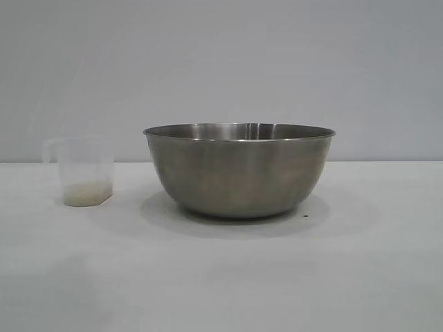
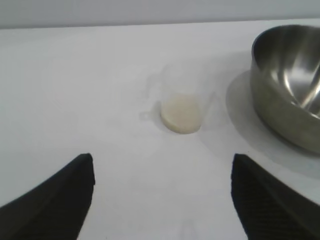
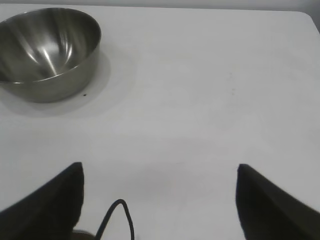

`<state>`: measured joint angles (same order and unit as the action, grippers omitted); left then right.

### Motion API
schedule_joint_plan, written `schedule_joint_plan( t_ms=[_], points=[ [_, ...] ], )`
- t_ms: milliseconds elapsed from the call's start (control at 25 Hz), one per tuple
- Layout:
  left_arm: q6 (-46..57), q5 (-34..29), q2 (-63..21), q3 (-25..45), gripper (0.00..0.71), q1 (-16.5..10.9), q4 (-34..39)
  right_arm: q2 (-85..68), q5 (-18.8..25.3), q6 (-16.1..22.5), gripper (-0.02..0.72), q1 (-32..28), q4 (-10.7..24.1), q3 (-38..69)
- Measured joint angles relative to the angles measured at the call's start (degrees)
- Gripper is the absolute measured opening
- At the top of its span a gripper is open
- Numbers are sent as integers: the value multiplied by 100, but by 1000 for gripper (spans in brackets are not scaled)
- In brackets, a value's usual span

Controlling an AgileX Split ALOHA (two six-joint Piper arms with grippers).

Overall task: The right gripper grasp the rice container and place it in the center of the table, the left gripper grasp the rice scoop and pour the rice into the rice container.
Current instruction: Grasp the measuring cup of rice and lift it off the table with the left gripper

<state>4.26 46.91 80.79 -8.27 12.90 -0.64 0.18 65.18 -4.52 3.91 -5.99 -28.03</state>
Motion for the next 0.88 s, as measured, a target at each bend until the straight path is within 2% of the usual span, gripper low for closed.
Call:
schedule_joint_plan(
  t_ms=[240,480,880],
  points=[
    [10,1656,1334,-12,531,0,0,0,0,0,532,0,0,0],
    [64,1810,2215,-122,531,0,-167,0,0,0,532,0,0,0],
    [-5,1824,2314,-448,531,0,-455,0,0,0,532,0,0,0]
  ],
)
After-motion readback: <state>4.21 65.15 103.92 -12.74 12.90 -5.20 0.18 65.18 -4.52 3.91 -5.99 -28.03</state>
